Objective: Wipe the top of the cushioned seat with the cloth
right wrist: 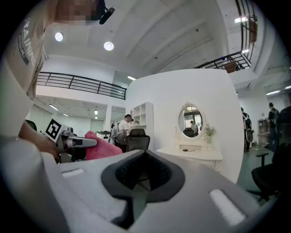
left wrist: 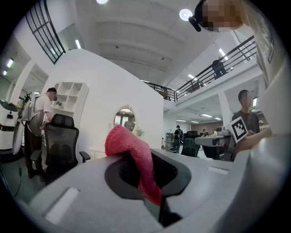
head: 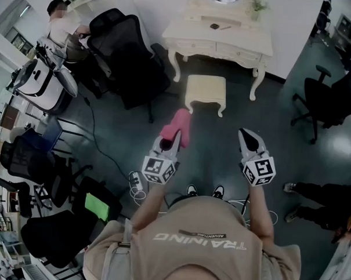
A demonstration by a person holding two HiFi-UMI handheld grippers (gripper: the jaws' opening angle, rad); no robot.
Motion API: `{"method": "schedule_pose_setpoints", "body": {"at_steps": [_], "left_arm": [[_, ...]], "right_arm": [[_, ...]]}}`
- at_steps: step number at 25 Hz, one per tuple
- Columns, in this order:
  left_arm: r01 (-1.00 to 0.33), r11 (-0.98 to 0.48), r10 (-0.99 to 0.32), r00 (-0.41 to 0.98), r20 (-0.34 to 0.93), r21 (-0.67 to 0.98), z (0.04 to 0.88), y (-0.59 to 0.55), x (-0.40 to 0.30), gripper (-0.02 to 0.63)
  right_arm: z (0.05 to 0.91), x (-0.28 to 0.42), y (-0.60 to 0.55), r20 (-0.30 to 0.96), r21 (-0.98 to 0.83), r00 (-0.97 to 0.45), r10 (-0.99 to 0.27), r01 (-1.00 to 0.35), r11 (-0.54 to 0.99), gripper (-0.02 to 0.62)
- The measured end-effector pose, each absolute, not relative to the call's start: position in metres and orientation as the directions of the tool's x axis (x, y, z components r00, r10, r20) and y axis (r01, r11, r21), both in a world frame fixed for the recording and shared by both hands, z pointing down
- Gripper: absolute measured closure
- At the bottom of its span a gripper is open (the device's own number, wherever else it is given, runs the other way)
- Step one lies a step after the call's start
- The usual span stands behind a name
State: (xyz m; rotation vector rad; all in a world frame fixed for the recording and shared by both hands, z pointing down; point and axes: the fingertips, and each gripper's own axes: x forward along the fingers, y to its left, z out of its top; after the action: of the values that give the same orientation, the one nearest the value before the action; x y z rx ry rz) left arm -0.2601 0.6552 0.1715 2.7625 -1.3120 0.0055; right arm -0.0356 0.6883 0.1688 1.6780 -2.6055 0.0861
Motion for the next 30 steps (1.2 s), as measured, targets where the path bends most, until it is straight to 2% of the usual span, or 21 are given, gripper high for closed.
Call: {"method": "schedule_pose_setpoints", "body": {"at_steps": [17,30], "left_arm": [[-0.752,-0.653,-0.753,0.657,0.03,0.095,0.183,0.613,-0.277,0.574],[-0.7,-0.702,-0.696,0.714,0.082,0.133,0.215,0.574,-0.307,0.574]], "right_arm": [[0.178,-0.059,0.648,0.095,-0.007,-0.399,-0.912,-0.916,0.4,0.592],[0.199,-0.104,0.607,0.152,-0.021,-0.382,-0.912,-0.923,0.383,0.591]]}}
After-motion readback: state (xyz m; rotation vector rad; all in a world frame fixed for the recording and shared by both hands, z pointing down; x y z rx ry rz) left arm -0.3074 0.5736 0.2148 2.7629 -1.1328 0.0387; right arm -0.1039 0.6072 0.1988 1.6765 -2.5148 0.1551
